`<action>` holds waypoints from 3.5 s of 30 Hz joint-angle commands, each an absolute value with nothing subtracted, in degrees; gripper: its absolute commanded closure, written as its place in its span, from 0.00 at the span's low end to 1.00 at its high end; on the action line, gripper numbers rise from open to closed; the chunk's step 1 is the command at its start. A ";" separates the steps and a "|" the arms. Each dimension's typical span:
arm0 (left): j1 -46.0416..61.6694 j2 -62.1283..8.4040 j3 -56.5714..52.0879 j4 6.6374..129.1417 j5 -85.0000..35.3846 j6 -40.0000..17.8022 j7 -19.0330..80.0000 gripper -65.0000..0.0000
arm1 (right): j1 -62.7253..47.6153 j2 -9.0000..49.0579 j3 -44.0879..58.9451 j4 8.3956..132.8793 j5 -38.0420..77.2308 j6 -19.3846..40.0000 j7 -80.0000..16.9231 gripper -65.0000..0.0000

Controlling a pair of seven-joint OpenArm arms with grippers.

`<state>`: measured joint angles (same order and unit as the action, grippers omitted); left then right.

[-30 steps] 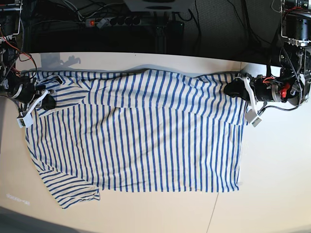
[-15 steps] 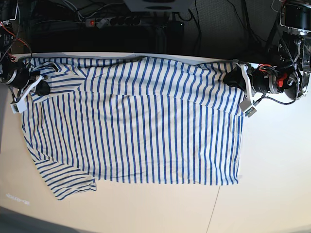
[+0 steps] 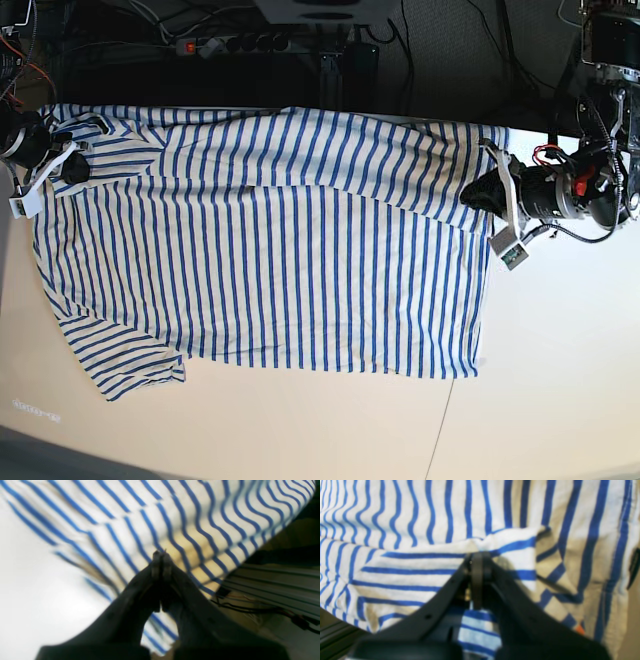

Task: Fold the T-shirt properly
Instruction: 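Release the left gripper and move it toward the shirt's hem corner, then grasp the hem corner with the left gripper while the right holds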

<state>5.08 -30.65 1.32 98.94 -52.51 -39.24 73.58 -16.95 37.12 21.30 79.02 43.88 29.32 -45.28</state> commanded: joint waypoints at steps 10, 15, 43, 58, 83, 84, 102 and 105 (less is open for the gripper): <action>-7.81 -33.50 -1.96 94.67 -46.22 -40.00 68.66 1.00 | -16.71 38.39 21.96 79.50 42.63 33.28 -45.45 1.00; -13.23 -33.47 -1.96 87.81 -43.97 -40.00 65.17 1.00 | -16.73 38.39 21.96 79.50 42.59 33.28 -45.45 1.00; -32.84 -28.42 -1.85 42.19 -48.64 -34.35 54.02 0.33 | -16.71 38.39 21.96 79.50 42.46 33.26 -45.01 1.00; -37.45 -23.18 -1.85 27.35 -46.83 -35.40 53.41 0.33 | -16.71 38.37 21.96 79.50 43.09 33.26 -44.80 1.00; -37.43 -17.15 -1.85 27.38 -41.85 -35.42 43.29 0.90 | -16.69 38.35 21.96 79.50 43.94 33.26 -44.75 1.00; -37.47 -17.04 -1.85 27.38 -40.62 -35.42 42.30 0.97 | -16.69 38.35 21.96 79.50 43.97 33.26 -44.75 1.00; -37.45 -16.99 -1.85 27.38 -37.41 -35.42 43.66 1.00 | -5.50 38.44 22.28 81.32 47.44 33.26 -46.35 1.00; -37.45 -16.99 -1.85 27.38 -37.41 -35.42 44.71 1.00 | -1.21 38.44 22.28 80.97 45.52 33.23 -46.30 1.00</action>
<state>-36.23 -16.53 -1.91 26.98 -38.65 -35.11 43.07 -2.28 36.97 21.61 80.23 44.84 29.34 -47.70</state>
